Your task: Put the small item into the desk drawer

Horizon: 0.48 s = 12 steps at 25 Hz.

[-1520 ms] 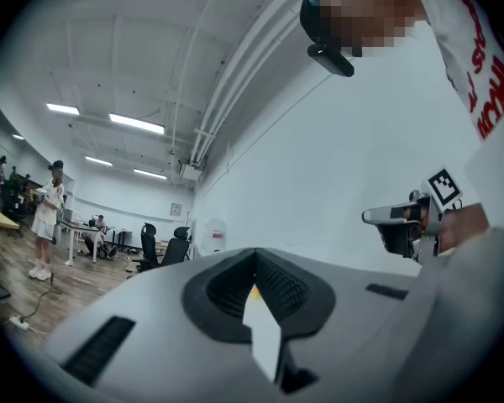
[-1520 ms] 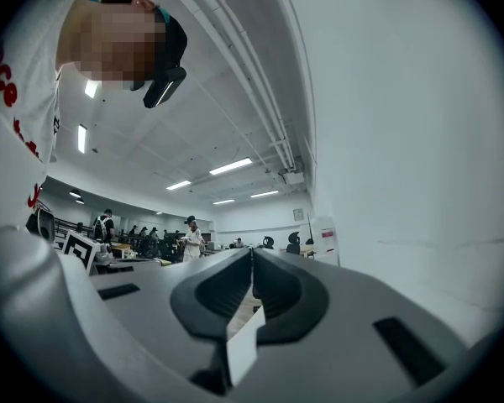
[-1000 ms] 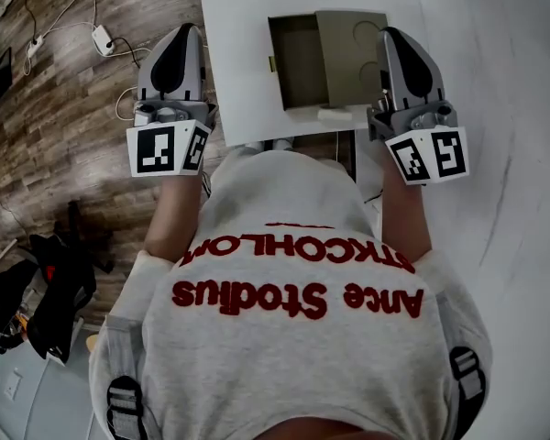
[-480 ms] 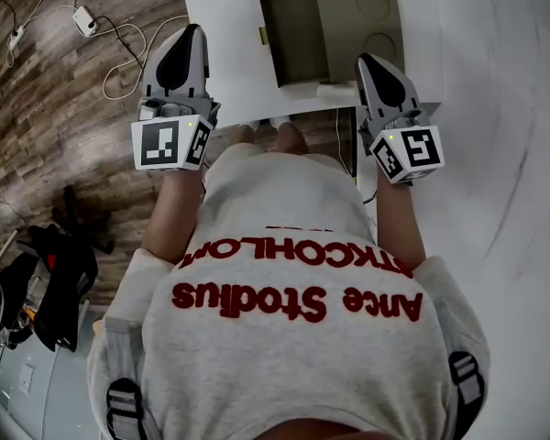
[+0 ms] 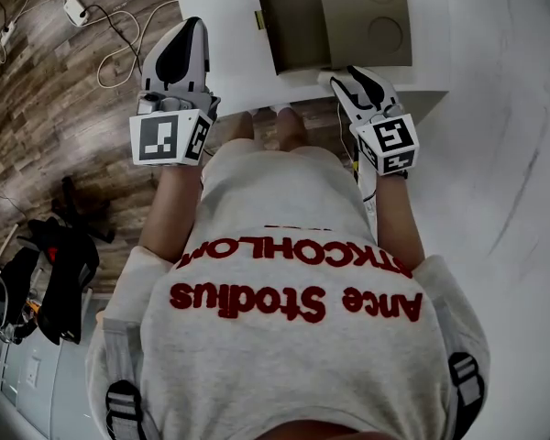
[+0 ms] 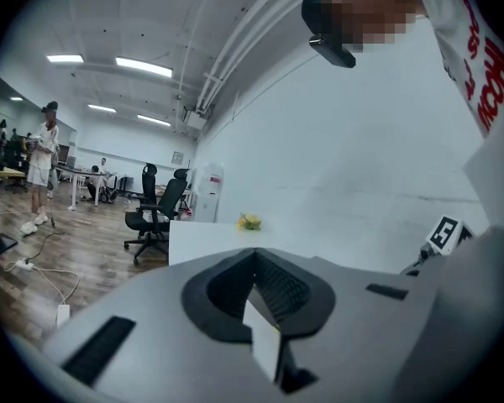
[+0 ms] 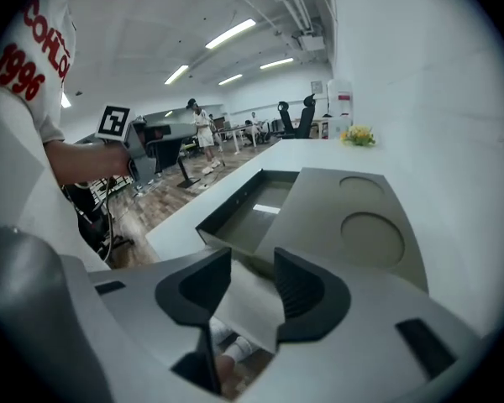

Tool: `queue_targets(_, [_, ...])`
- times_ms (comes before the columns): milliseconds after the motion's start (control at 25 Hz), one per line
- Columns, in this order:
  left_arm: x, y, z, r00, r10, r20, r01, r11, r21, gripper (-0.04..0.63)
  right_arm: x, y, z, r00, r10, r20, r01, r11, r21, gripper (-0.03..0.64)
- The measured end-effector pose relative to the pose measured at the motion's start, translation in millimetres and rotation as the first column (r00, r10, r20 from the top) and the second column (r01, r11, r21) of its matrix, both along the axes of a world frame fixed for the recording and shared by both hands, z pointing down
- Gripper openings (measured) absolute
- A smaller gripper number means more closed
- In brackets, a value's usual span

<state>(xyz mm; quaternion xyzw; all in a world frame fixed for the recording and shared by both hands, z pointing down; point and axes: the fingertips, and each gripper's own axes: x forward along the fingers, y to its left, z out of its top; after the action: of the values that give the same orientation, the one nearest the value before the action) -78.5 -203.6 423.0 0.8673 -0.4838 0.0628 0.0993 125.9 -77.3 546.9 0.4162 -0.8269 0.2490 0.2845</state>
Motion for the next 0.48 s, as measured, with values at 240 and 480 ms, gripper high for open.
queue_targets(240, [-3, 4, 1, 1.000, -0.005, 0.003, 0.005, 1.000, -0.013, 0.008, -6, 13, 17, 0.971, -0.157, -0.182, 0.156, 0.988, -0.018, 0.186])
queue_targets(480, [-5, 4, 4, 1.000, -0.016, 0.004, 0.016, 1.000, -0.017, 0.008, -6, 15, 21, 0.927, -0.241, -0.286, 0.240, 0.970, -0.039, 0.193])
